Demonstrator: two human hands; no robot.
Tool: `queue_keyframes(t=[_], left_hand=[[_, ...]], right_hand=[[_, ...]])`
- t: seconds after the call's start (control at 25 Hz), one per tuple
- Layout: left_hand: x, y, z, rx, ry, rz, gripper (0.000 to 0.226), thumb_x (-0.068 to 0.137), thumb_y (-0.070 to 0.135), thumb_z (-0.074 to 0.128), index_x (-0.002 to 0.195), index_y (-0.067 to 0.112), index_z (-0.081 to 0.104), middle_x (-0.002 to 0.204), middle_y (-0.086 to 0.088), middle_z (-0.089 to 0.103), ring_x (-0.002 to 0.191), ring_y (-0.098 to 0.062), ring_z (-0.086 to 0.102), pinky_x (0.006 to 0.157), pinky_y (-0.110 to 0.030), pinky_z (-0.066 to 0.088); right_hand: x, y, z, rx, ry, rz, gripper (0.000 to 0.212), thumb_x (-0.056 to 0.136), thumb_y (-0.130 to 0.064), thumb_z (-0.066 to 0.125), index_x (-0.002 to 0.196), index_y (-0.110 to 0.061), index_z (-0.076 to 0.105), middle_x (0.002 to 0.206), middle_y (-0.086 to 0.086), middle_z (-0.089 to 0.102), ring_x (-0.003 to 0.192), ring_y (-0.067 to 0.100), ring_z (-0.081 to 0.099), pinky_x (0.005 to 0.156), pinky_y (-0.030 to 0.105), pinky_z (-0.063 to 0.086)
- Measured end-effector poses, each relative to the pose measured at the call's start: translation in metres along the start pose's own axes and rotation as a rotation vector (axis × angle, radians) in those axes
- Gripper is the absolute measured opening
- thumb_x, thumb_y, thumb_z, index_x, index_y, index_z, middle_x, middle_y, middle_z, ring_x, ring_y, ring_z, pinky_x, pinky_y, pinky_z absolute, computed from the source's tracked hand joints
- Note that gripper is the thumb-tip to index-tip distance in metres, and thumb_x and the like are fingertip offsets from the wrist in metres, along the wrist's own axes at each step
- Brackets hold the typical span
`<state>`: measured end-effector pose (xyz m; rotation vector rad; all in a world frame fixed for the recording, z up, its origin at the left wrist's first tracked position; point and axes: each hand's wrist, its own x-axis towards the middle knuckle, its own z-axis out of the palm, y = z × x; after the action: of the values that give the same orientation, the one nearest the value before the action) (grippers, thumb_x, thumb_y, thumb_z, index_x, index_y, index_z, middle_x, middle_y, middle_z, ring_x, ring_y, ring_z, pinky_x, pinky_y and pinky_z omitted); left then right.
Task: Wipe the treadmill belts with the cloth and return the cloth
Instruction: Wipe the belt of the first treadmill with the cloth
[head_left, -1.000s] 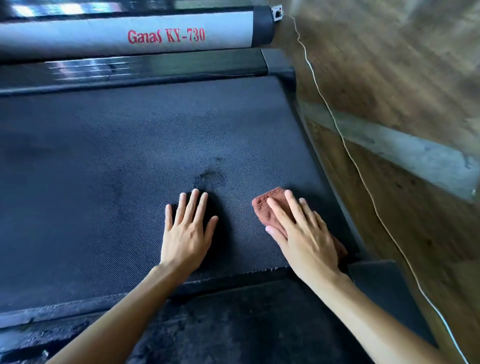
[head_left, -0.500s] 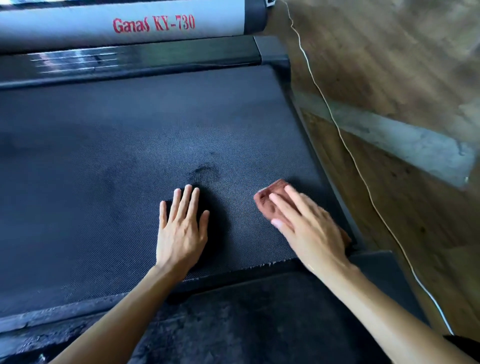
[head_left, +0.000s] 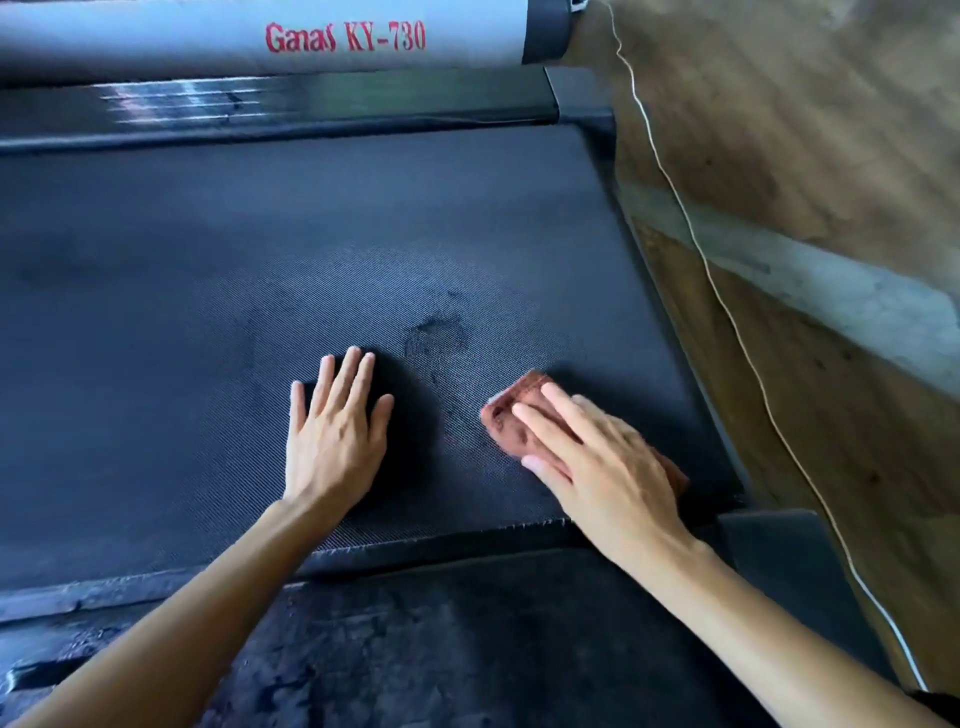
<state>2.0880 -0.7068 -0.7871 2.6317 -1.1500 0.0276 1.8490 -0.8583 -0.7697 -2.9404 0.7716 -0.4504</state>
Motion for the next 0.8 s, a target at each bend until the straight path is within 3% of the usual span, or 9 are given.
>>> queue_keyframes(t=[0.16,0.28,0.4,0.52,0.68,0.8], left_hand=[[0.006,-0.024,-0.003,0.025,-0.016,-0.010,0.054,0.103,0.041,0.033,0.152,0.019,0.027,0.160,0.005,0.019,0.149,-0.019,0.011,0.120,-0.047,0.008],[0.004,-0.024,-0.002,0.001,-0.010,-0.037,0.056,0.102,0.041,0.028,0.152,0.017,0.027,0.160,0.002,0.019,0.149,-0.018,0.010,0.121,-0.044,0.007],[0.001,-0.028,-0.003,0.006,0.002,-0.055,0.063,0.096,0.044,0.019,0.151,0.015,0.028,0.160,0.000,0.021,0.149,-0.019,0.012,0.120,-0.044,0.008],[-0.003,-0.032,-0.002,0.027,0.017,-0.014,0.065,0.096,0.046,0.015,0.151,0.014,0.029,0.159,-0.002,0.023,0.148,-0.021,0.014,0.119,-0.045,0.011],[-0.003,-0.031,-0.001,0.041,0.024,-0.021,0.063,0.097,0.044,0.016,0.151,0.014,0.029,0.159,-0.001,0.023,0.148,-0.021,0.014,0.120,-0.045,0.011],[-0.004,-0.031,-0.002,0.028,0.013,-0.020,0.063,0.097,0.044,0.017,0.151,0.015,0.029,0.159,-0.001,0.023,0.148,-0.020,0.014,0.120,-0.044,0.010]], right_hand=[[0.070,0.027,0.015,-0.071,0.022,0.169,0.050,0.095,-0.051,0.044,0.142,-0.034,0.047,0.153,0.001,0.039,0.129,0.031,0.048,0.101,0.044,0.042],[0.130,-0.021,0.040,-0.019,0.023,0.225,0.048,0.093,-0.048,0.050,0.139,-0.033,0.050,0.151,0.002,0.041,0.128,0.031,0.048,0.100,0.044,0.041],[0.102,-0.075,0.043,0.030,0.028,-0.027,0.048,0.090,-0.046,0.054,0.137,-0.033,0.053,0.149,0.000,0.044,0.127,0.029,0.049,0.099,0.044,0.043],[0.033,-0.060,0.023,0.071,-0.004,-0.144,0.049,0.093,-0.048,0.049,0.141,-0.038,0.048,0.152,-0.006,0.041,0.132,0.024,0.047,0.104,0.042,0.041],[0.084,-0.009,0.024,-0.014,0.020,0.050,0.048,0.094,-0.049,0.048,0.139,-0.035,0.050,0.152,-0.003,0.041,0.129,0.027,0.048,0.103,0.044,0.041],[0.163,-0.042,0.048,-0.036,-0.017,0.161,0.048,0.093,-0.050,0.049,0.139,-0.034,0.049,0.152,-0.001,0.038,0.129,0.030,0.045,0.100,0.044,0.040]])
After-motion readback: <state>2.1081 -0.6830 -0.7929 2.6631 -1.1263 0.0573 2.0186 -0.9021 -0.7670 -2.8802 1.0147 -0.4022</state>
